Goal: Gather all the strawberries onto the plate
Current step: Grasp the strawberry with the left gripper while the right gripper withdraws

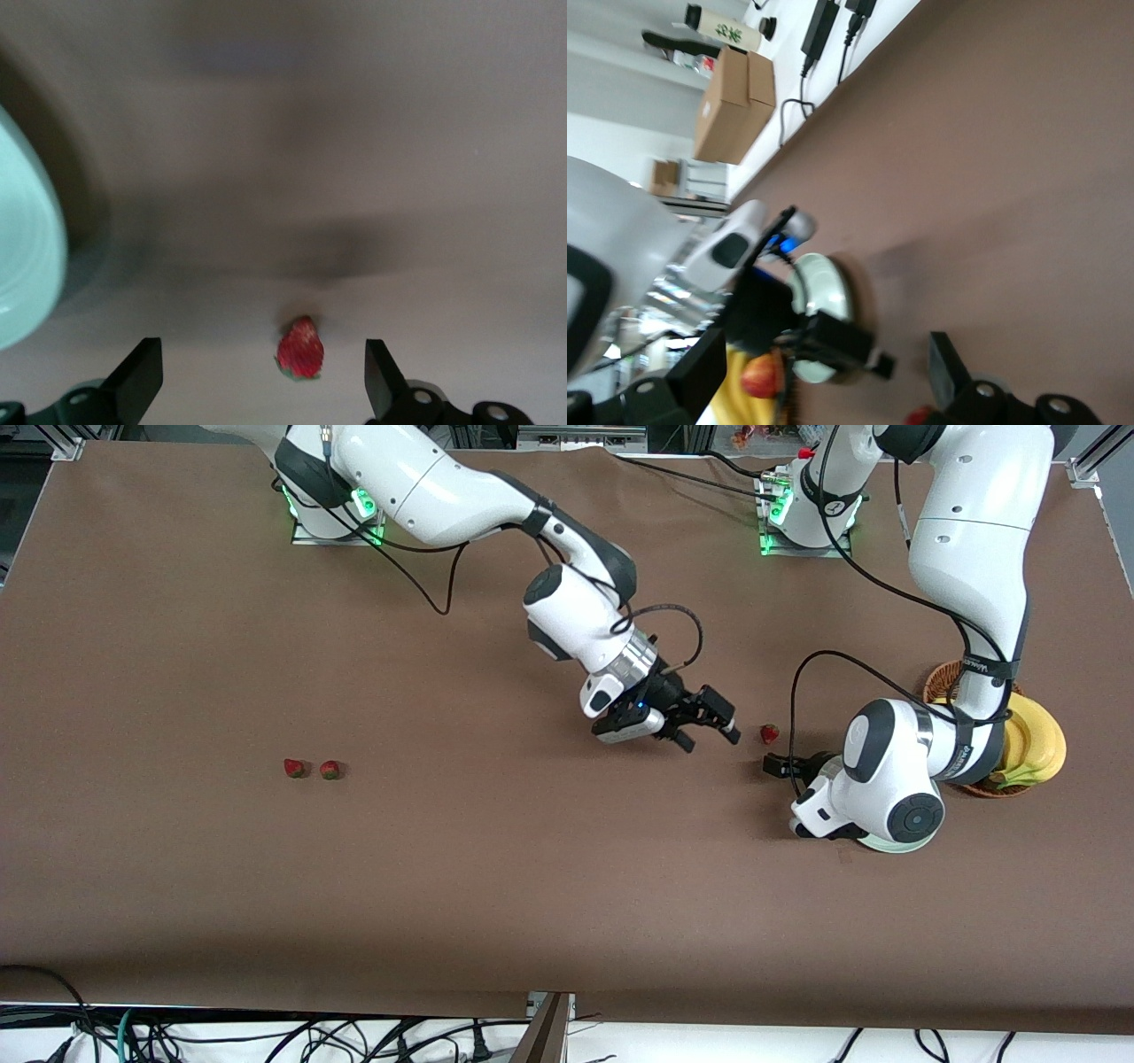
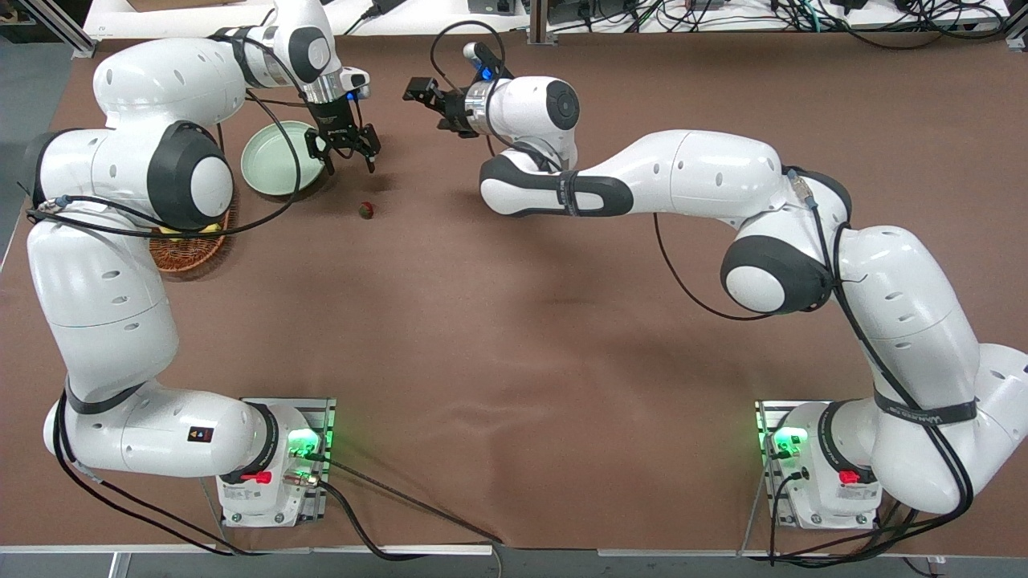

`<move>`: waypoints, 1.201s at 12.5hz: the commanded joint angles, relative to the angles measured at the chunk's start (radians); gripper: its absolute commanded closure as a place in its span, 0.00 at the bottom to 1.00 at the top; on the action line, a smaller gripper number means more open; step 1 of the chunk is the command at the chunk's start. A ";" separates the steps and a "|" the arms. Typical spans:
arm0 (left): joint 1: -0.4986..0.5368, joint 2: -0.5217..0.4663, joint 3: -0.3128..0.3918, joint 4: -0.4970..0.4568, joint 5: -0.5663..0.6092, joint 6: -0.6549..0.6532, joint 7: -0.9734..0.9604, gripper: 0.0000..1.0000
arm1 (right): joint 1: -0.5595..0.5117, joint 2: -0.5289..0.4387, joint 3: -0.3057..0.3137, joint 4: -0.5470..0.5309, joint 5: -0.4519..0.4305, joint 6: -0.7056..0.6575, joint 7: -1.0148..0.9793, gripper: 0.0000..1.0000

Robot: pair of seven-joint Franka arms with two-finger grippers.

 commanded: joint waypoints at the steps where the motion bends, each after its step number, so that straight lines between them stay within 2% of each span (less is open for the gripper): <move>1: -0.036 -0.024 0.008 -0.017 -0.022 -0.025 -0.004 0.00 | -0.050 -0.047 0.031 -0.014 -0.021 -0.122 -0.147 0.00; 4: -0.059 -0.034 0.008 -0.029 -0.024 -0.051 -0.025 0.00 | -0.083 -0.073 0.040 -0.014 -0.023 -0.208 -0.225 0.00; 7: -0.063 -0.074 0.010 -0.082 -0.014 -0.058 -0.027 0.00 | -0.169 -0.148 0.092 -0.017 -0.015 -0.456 -0.400 0.00; 9: -0.059 -0.090 0.010 -0.110 -0.014 -0.050 -0.022 0.00 | -0.209 -0.225 0.094 -0.020 -0.012 -0.679 -0.425 0.00; 10: -0.066 -0.125 0.011 -0.160 -0.013 0.009 -0.024 0.00 | -0.243 -0.274 0.092 -0.026 -0.009 -0.797 -0.446 0.00; 11: -0.072 -0.186 0.010 -0.269 -0.008 0.132 -0.025 0.00 | -0.286 -0.327 0.094 -0.043 -0.009 -0.922 -0.484 0.00; 12: -0.079 -0.238 0.010 -0.377 -0.005 0.269 -0.025 0.00 | -0.325 -0.383 0.094 -0.064 0.015 -1.020 -0.538 0.00; 13: -0.082 -0.266 0.010 -0.444 -0.005 0.363 -0.024 0.00 | -0.370 -0.436 0.094 -0.093 0.072 -1.082 -0.593 0.00; 14: -0.080 -0.272 0.010 -0.464 -0.005 0.390 -0.016 0.00 | -0.402 -0.479 0.091 -0.113 0.110 -1.148 -0.639 0.00; 15: -0.073 -0.275 0.010 -0.477 -0.004 0.397 -0.008 0.00 | -0.424 -0.522 0.088 -0.121 0.109 -1.235 -0.661 0.00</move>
